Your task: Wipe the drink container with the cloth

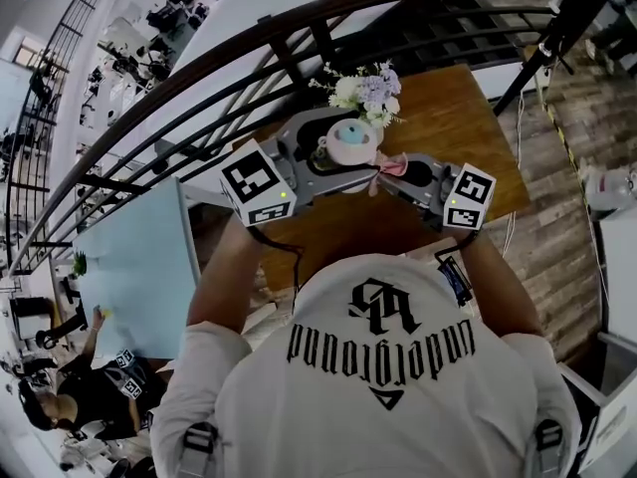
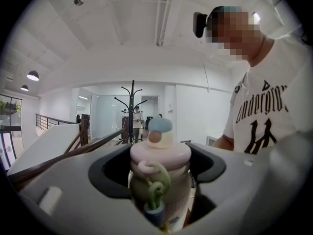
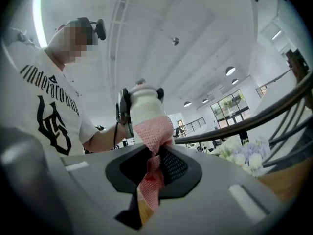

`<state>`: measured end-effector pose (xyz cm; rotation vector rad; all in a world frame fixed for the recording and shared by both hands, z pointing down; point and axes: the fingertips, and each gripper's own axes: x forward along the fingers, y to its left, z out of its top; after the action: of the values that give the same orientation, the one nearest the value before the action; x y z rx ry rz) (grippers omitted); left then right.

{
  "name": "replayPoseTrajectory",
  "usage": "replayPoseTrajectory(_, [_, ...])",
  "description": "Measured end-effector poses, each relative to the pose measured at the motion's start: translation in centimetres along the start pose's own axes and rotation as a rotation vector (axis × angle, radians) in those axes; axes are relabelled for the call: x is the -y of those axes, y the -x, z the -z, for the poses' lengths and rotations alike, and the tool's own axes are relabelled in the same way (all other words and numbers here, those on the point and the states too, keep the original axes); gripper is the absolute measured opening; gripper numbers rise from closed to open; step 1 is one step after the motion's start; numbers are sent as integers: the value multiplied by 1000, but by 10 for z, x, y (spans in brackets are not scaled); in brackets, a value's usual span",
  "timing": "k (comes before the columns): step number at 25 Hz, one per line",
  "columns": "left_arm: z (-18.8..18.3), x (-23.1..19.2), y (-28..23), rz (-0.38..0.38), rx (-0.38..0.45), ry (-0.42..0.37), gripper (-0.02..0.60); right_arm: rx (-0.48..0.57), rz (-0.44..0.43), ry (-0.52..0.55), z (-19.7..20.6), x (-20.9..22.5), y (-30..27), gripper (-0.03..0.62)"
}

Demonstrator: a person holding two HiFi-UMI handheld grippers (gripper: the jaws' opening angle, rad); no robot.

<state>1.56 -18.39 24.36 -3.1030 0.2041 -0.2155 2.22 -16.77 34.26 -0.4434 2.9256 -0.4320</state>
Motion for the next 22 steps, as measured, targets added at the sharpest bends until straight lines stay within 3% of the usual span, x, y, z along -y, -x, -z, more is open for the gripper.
replayPoseTrajectory(5, [4,5,11,8,7,9,385,78,-84,128,-75,-24,-10,46])
replayPoseTrajectory(8, [1,8,16,15,10,0,385,92,-122,162,-93,-34,-14,46])
replayPoseTrajectory(11, [-3,11,22,32,13,1,385,70,-139,138,-84,-35,-16,46])
replayPoseTrajectory(19, [1,17,27,74,2,-13,385,-56,-138,13,1,-17,-22,46])
replayPoseTrajectory(22, [1,22,28,94,5,-24,385,-72,-148,16,2,-18,-22,46])
